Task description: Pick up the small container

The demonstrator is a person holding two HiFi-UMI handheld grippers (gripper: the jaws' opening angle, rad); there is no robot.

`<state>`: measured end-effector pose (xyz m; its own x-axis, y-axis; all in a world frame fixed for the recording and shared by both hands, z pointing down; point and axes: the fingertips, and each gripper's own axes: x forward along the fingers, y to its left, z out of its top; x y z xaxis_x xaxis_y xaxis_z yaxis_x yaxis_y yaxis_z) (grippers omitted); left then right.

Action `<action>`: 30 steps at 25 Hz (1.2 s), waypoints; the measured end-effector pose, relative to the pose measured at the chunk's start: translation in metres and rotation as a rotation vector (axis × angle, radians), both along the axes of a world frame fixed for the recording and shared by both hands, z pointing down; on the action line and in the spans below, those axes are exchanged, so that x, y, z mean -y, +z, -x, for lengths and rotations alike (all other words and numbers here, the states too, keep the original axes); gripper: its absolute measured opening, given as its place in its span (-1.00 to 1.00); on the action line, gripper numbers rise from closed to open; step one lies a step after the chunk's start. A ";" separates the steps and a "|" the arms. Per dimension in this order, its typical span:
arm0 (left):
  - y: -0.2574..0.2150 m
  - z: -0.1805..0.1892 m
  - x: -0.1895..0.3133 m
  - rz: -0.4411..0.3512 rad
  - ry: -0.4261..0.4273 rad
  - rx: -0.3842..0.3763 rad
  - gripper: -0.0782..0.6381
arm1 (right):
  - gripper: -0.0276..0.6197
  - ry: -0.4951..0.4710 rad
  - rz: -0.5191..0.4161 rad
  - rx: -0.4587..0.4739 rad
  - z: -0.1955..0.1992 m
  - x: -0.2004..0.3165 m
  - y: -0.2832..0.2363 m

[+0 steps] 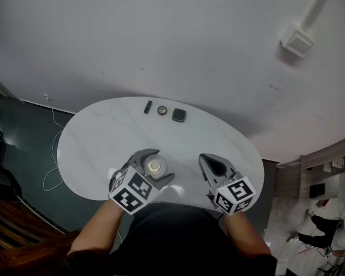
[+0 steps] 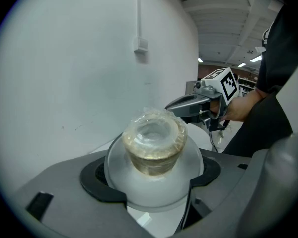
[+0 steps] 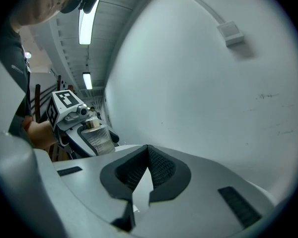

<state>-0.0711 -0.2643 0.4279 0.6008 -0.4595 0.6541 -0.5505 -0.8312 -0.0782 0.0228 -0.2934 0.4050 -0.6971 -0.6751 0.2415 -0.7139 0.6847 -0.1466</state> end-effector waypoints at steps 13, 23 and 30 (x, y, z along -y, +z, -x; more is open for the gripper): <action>0.000 0.001 0.004 -0.011 -0.005 0.010 0.18 | -0.93 -0.003 -0.003 -0.002 -0.001 0.001 0.000; -0.001 0.000 0.003 -0.020 -0.003 0.021 0.18 | -0.93 -0.007 -0.008 -0.006 -0.001 -0.002 0.000; -0.002 0.000 0.002 -0.021 -0.001 0.032 0.17 | -0.93 -0.025 -0.010 -0.012 0.002 -0.006 -0.002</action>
<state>-0.0710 -0.2663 0.4263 0.5792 -0.4741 0.6631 -0.5482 -0.8286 -0.1135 0.0207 -0.2876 0.4030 -0.7107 -0.6600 0.2435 -0.6984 0.7035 -0.1315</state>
